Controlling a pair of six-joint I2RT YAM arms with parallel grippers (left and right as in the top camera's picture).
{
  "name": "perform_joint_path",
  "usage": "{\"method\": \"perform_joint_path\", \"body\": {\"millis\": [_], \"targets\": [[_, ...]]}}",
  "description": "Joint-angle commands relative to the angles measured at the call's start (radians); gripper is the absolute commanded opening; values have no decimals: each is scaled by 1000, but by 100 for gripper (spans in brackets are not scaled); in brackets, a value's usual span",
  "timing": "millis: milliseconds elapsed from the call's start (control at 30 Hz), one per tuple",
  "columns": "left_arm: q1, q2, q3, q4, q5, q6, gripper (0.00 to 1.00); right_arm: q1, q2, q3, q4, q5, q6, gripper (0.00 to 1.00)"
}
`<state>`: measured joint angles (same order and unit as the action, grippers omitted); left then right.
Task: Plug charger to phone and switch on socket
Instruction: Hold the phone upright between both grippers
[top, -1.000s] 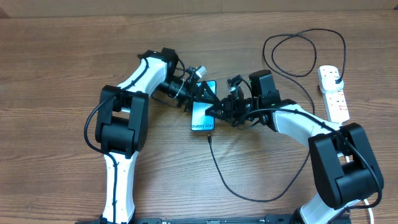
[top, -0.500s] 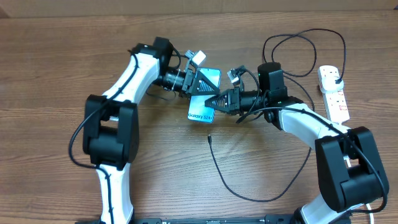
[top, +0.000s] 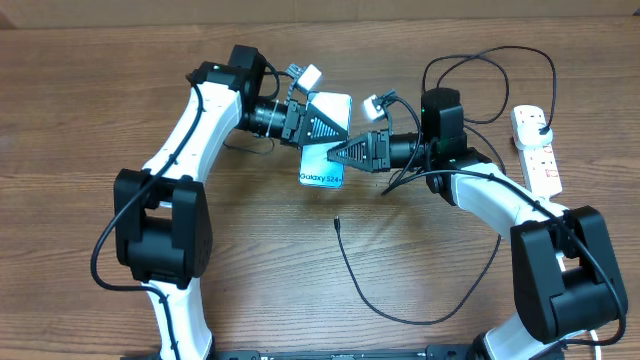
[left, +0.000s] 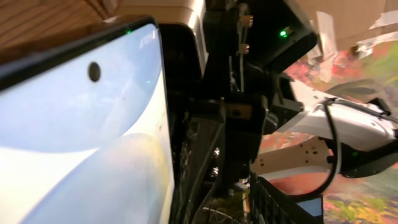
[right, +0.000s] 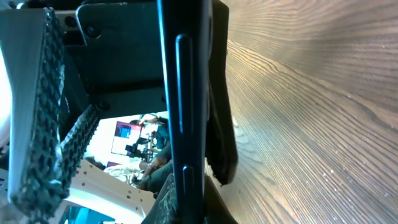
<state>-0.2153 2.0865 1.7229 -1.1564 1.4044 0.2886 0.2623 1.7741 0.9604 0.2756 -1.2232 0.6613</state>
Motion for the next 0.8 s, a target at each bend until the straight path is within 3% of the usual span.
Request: {"method": "perform_joint_path", "body": {"millis": [0, 200, 433, 633, 767], "targets": [[19, -82, 10, -6, 136, 25, 59, -18, 27, -11, 43, 53, 77, 4], [52, -82, 10, -6, 149, 26, 60, -22, 27, -11, 72, 50, 105, 4], [71, -82, 10, 14, 126, 26, 61, -23, 27, -11, 214, 39, 253, 4], [87, -82, 10, 42, 127, 26, 66, -23, 27, -11, 240, 39, 256, 4], [95, -82, 10, 42, 135, 26, 63, -23, 27, -11, 240, 39, 256, 4]]}}
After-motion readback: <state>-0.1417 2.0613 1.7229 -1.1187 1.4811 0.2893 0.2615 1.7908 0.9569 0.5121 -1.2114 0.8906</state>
